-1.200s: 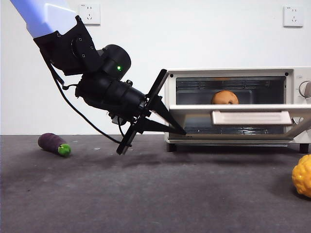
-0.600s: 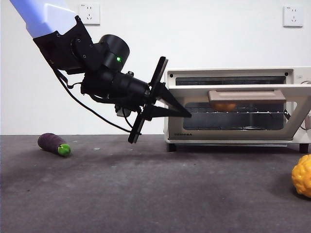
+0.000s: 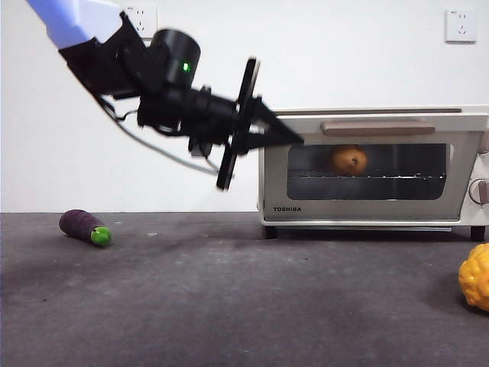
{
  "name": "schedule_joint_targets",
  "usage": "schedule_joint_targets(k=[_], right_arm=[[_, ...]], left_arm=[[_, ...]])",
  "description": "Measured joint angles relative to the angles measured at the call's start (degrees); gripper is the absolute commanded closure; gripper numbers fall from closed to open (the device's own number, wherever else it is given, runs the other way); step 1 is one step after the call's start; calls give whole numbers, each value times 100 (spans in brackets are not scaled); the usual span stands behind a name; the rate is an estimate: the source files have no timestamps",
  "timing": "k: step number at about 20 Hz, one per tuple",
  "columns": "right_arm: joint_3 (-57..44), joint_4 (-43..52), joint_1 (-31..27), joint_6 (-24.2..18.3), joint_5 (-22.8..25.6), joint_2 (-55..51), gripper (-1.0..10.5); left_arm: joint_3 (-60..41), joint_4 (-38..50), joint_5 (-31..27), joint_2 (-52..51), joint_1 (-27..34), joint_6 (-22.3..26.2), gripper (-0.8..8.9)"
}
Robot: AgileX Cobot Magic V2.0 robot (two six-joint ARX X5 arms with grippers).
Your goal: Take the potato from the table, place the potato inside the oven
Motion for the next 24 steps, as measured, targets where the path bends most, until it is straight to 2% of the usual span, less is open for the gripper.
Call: schedule_joint_targets(k=[7,13,19,24], right_arm=[[0,7,0,0,2,0,958],[0,7,0,0,2,0,958],[0,4,0,0,4,0,946],[0,-7,0,0,2,0,945]], left_arm=[[844,-160,214,0,131,-7,819],[1537,-201,767,0,181,28,819],[2122,-199,1685,-28,179,199,819],[2159,-579,2573,-494,136,780,818]])
